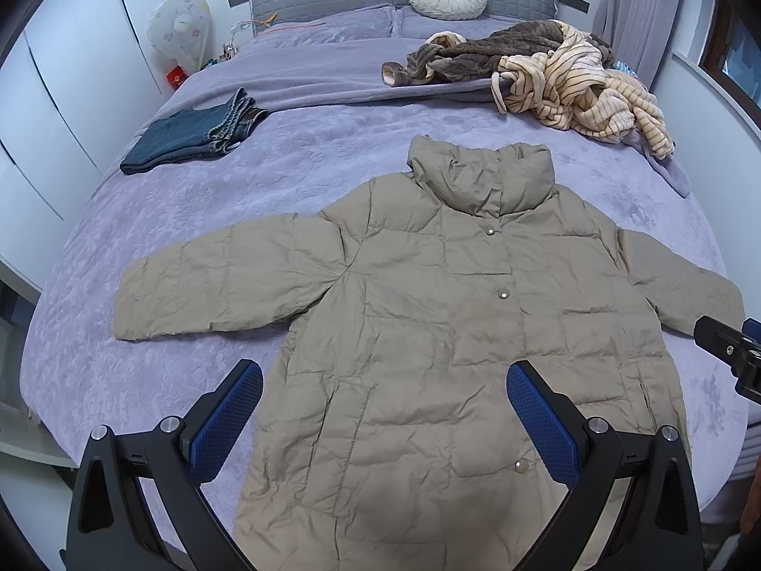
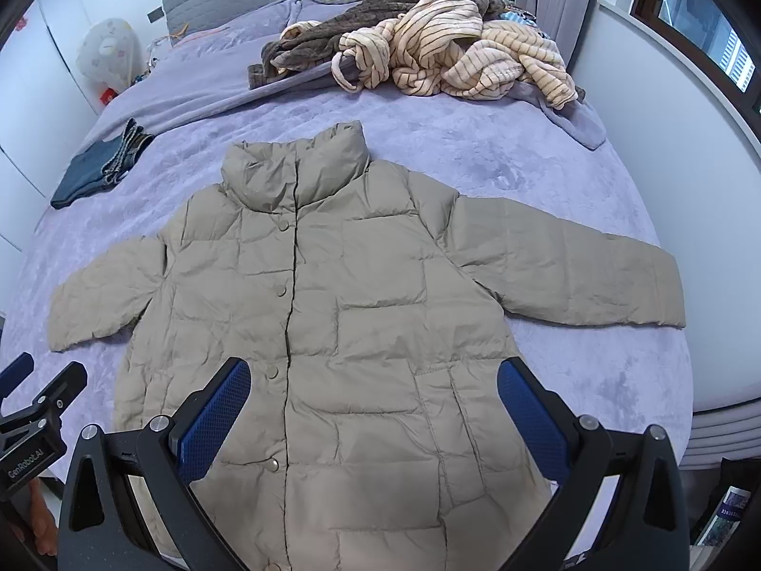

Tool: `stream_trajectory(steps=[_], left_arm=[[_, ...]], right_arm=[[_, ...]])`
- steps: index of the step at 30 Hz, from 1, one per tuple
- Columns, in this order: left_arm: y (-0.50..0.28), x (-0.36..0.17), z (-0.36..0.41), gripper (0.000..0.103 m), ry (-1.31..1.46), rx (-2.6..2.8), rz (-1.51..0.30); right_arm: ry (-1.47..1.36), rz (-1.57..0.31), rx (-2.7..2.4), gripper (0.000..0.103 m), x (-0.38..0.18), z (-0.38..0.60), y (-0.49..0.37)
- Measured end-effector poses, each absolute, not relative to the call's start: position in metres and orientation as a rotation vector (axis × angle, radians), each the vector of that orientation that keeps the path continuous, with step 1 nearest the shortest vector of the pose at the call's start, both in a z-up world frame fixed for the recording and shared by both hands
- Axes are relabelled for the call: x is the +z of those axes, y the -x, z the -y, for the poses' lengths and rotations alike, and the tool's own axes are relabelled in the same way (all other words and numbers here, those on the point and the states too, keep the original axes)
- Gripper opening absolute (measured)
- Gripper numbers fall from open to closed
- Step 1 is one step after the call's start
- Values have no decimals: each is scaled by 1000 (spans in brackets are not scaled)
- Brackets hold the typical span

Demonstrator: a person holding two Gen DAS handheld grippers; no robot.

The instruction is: Fold large clothes

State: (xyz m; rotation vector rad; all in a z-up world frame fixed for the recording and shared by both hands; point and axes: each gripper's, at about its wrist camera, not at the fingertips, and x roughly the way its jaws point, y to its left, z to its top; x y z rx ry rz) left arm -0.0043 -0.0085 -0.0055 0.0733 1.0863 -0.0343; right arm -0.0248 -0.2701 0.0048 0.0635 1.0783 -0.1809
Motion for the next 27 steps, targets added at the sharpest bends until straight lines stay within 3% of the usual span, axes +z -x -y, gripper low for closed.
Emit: stream_trajectory(steps=[27], left_arm=[[5, -13, 2, 103, -66, -40, -1086]], right_arm=[[-63, -1081, -182, 103, 4, 268, 21]])
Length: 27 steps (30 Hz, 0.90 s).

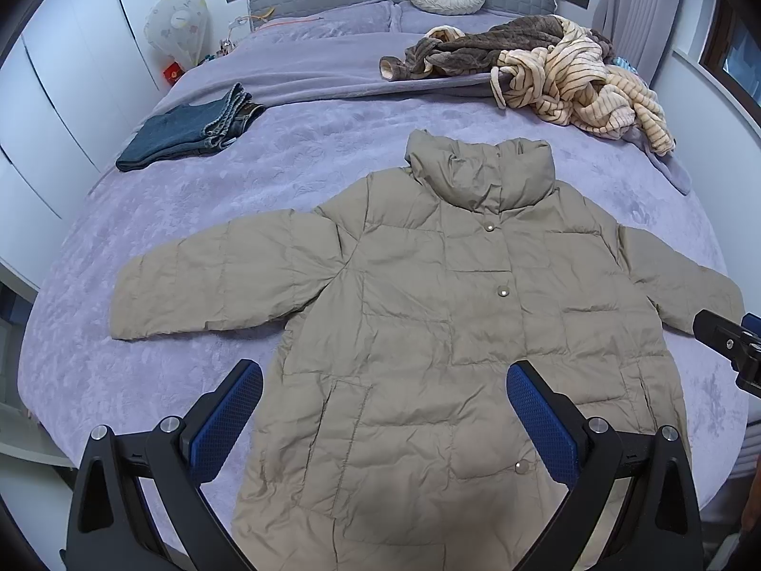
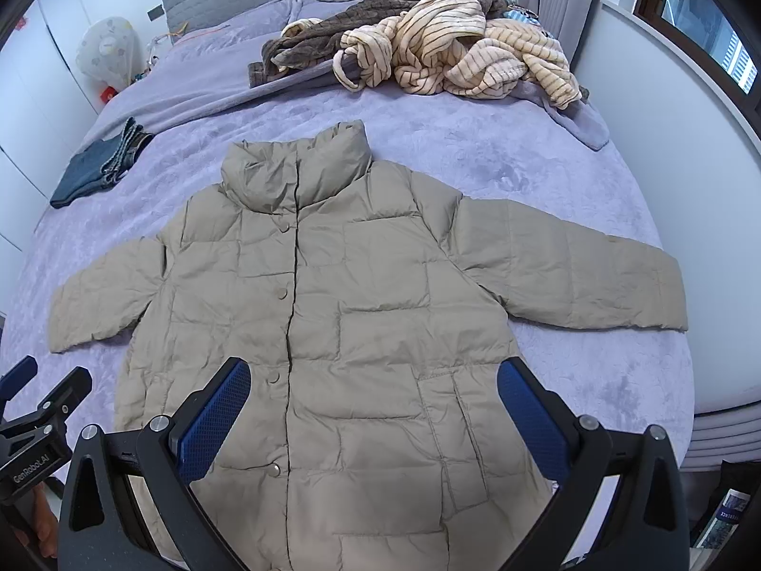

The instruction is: Fold large clothes

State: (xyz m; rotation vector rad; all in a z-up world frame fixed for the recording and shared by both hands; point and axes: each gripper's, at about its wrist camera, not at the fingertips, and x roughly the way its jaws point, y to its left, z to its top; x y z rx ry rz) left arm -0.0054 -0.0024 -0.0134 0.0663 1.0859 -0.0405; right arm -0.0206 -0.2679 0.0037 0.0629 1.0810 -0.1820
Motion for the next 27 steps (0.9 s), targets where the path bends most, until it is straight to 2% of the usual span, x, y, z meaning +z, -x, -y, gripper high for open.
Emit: stream_trajectory(steps=[11, 27], left_arm=[[0, -18, 1, 103, 43, -98, -1035], [-1, -20, -3, 103, -3, -70, -1094]], right_arm=[[-64, -1081, -182, 103, 4, 268, 20], [-62, -1083, -183, 103, 4, 267, 18]])
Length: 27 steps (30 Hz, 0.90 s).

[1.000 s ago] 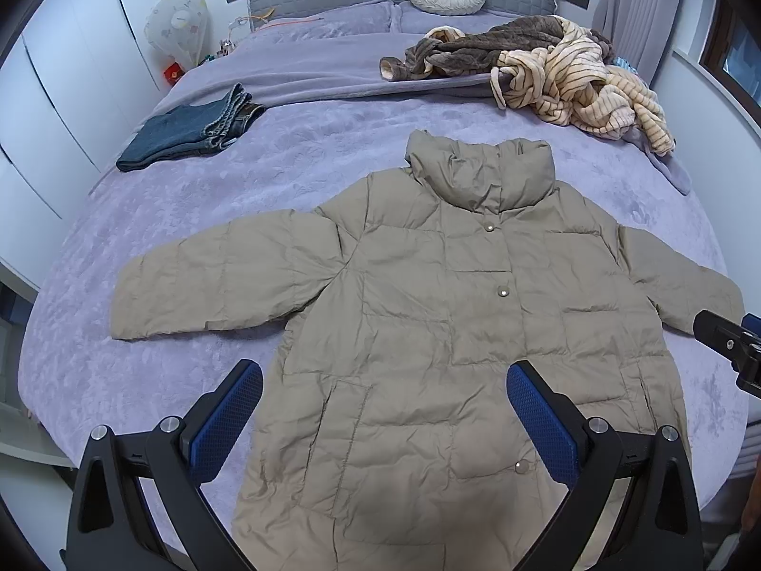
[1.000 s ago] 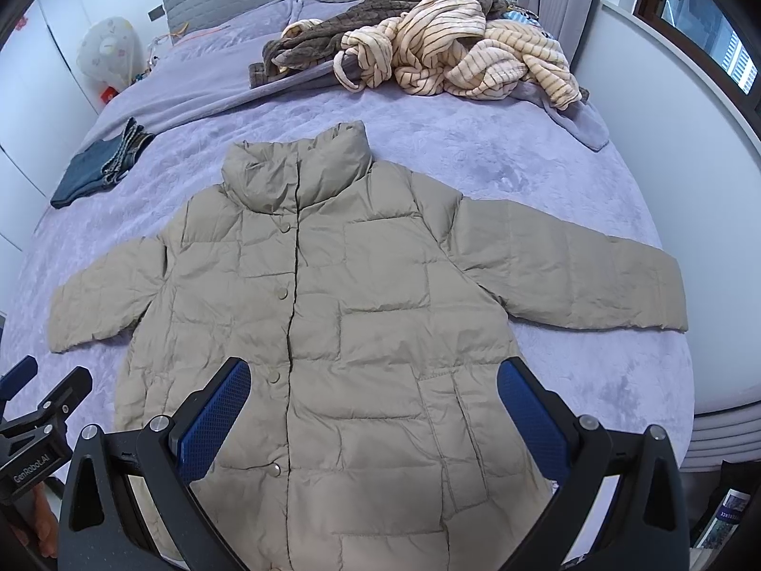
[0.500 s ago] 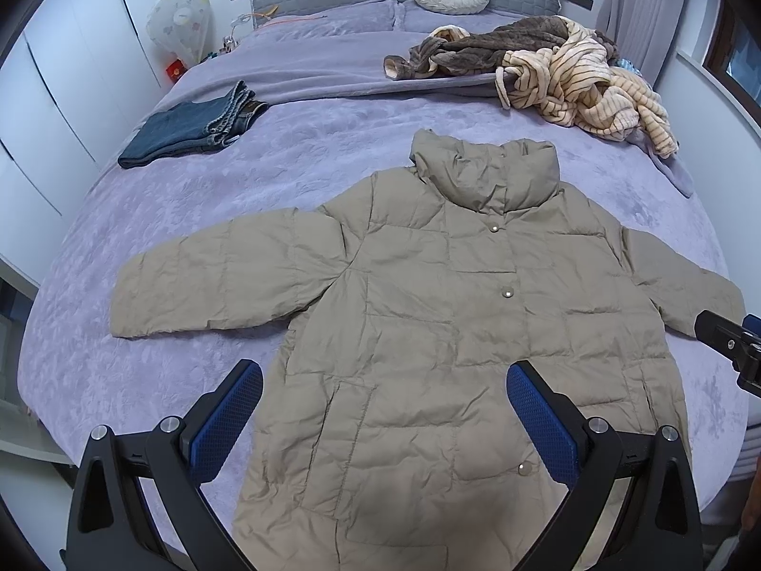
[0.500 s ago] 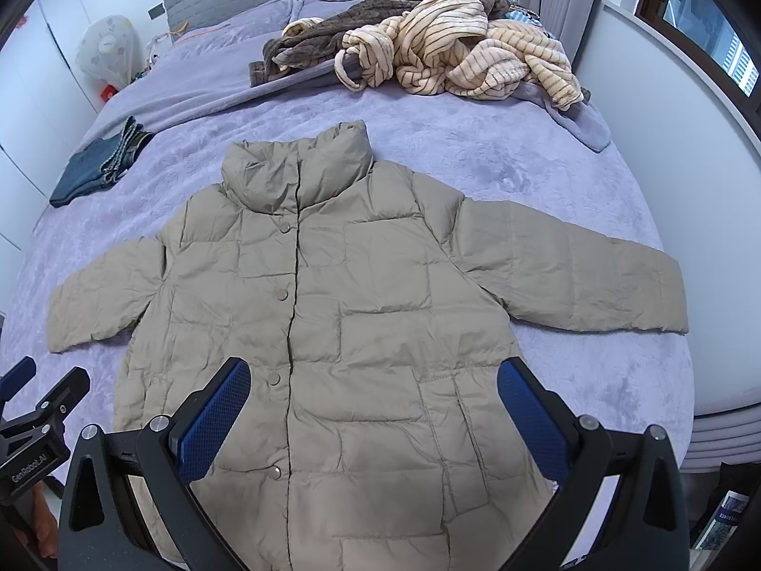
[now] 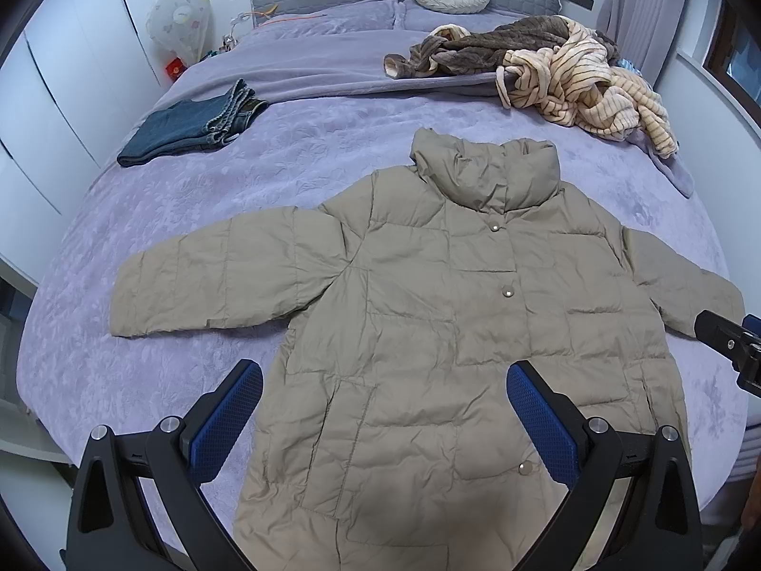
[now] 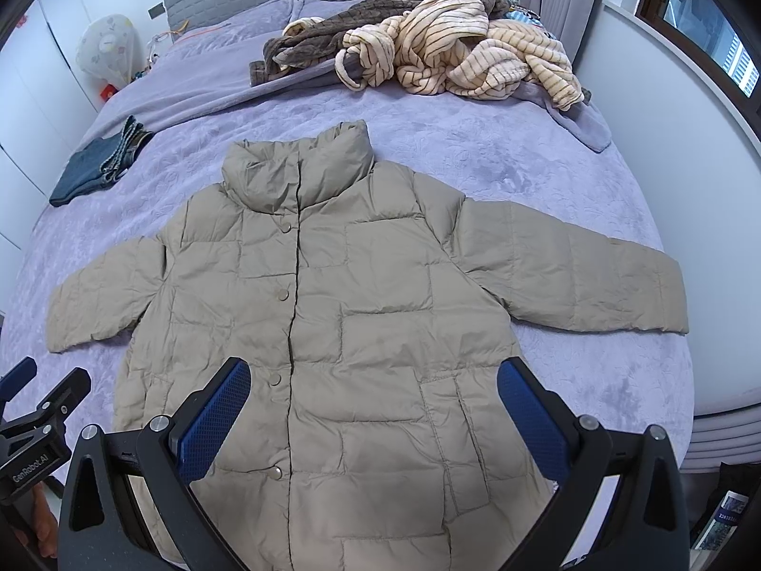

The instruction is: Fold large clothes

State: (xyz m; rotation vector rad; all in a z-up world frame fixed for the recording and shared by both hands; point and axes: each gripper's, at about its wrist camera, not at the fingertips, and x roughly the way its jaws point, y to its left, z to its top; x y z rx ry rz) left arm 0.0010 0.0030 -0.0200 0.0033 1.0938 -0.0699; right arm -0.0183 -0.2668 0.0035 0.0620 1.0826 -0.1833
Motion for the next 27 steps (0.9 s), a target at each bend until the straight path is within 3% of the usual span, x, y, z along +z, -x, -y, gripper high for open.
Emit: stream_trajectory(steps=[27], left_arm=[[-10, -33, -29, 103, 43, -105, -1105]], right_arm=[[-32, -1126, -169, 103, -13, 241, 5]])
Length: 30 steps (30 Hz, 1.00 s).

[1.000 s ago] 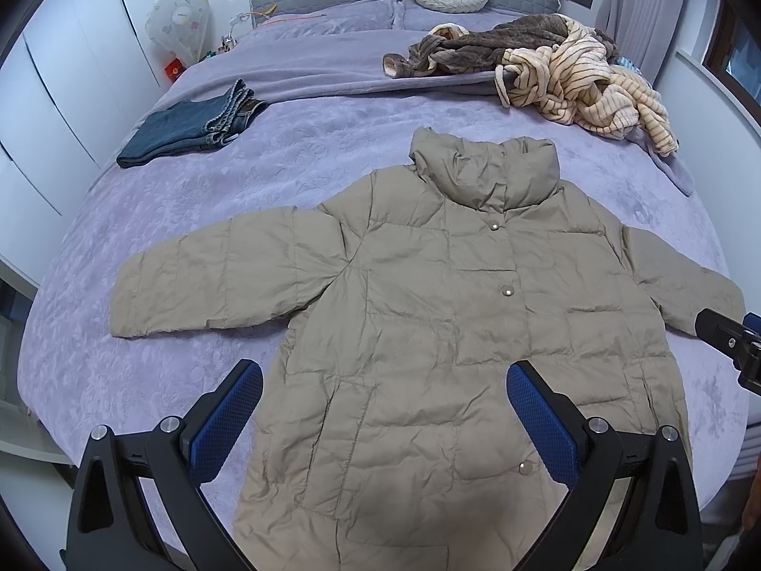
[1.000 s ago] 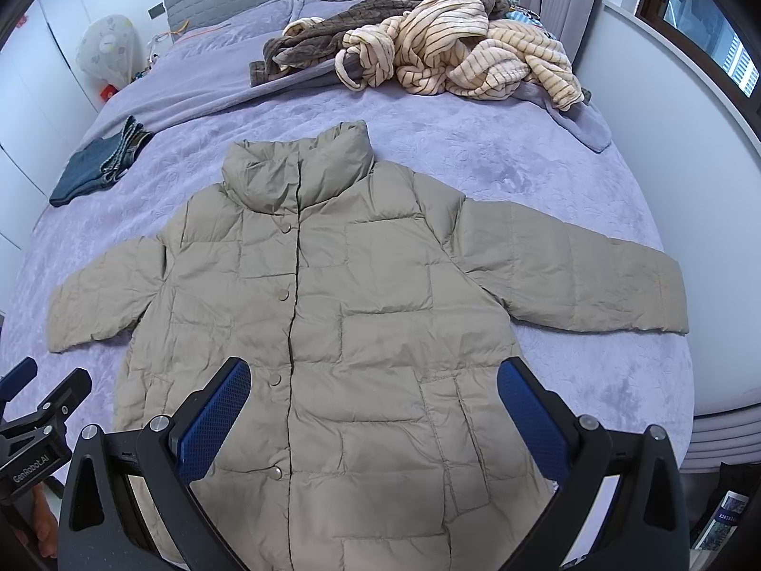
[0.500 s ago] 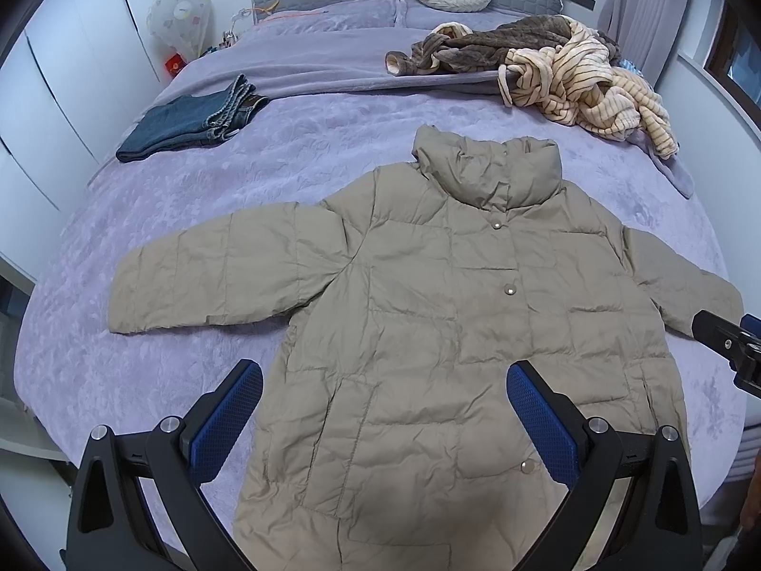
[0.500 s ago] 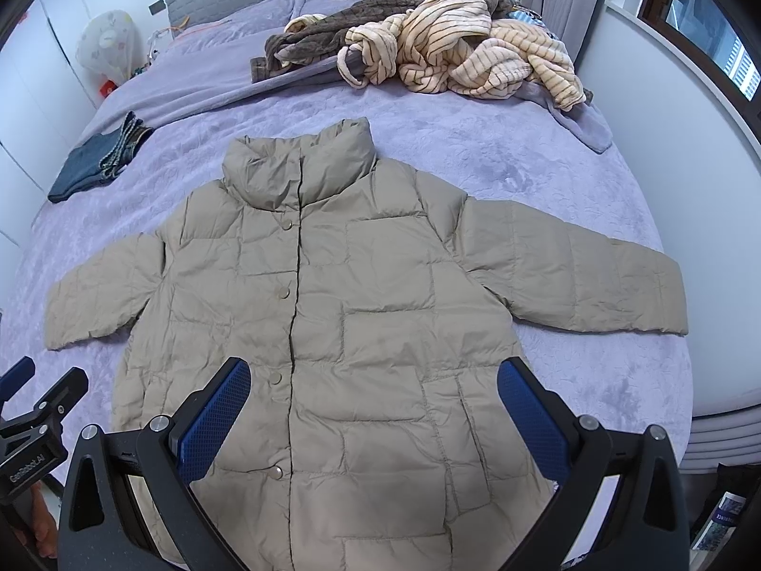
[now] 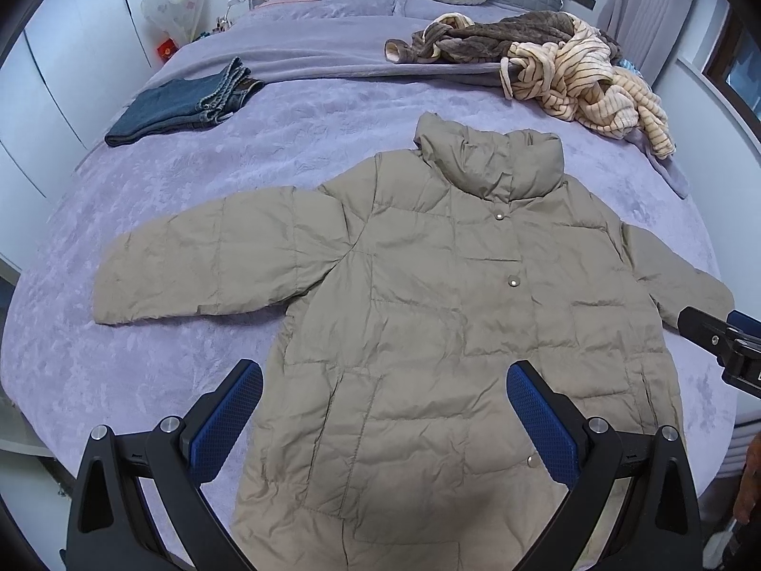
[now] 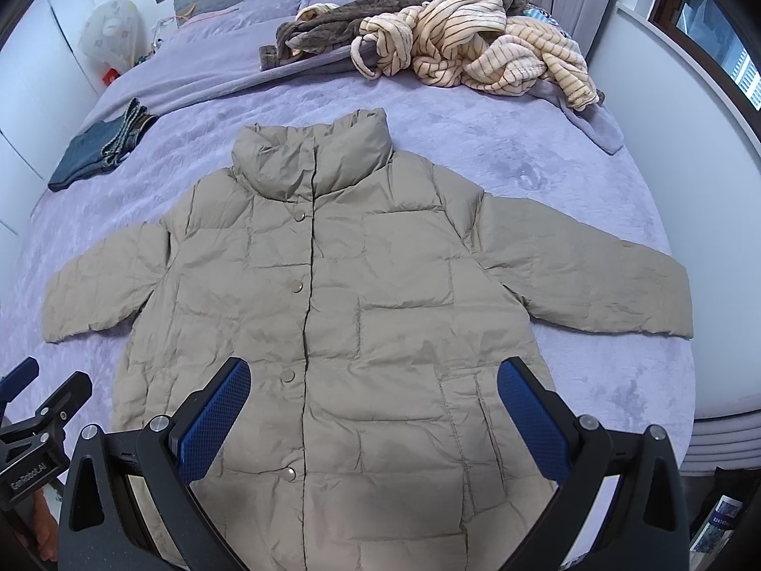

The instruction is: Fold large clothes

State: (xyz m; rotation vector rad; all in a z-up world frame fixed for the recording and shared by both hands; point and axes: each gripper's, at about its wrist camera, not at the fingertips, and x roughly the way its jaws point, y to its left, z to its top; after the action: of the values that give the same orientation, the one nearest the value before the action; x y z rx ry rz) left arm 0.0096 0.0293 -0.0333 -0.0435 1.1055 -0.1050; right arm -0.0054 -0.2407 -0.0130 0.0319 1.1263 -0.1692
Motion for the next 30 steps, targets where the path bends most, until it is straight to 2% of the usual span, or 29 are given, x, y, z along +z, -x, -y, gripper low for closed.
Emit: stream_trajectory(steps=[12, 18, 23, 30], left_arm=[[-53, -110, -152, 103, 257, -42, -1108], [-80, -163, -225, 103, 523, -57, -1150], [-103, -213, -284, 103, 677, 37, -1198], [-143, -244, -354, 103, 825, 165, -1095]], right_arm=[[-81, -1185, -59, 103, -65, 175, -23], [-68, -1314, 76, 103, -109, 120, -37], [-47, -1349, 79, 103, -137, 91, -40], [-51, -1365, 68, 103, -164, 78, -51]])
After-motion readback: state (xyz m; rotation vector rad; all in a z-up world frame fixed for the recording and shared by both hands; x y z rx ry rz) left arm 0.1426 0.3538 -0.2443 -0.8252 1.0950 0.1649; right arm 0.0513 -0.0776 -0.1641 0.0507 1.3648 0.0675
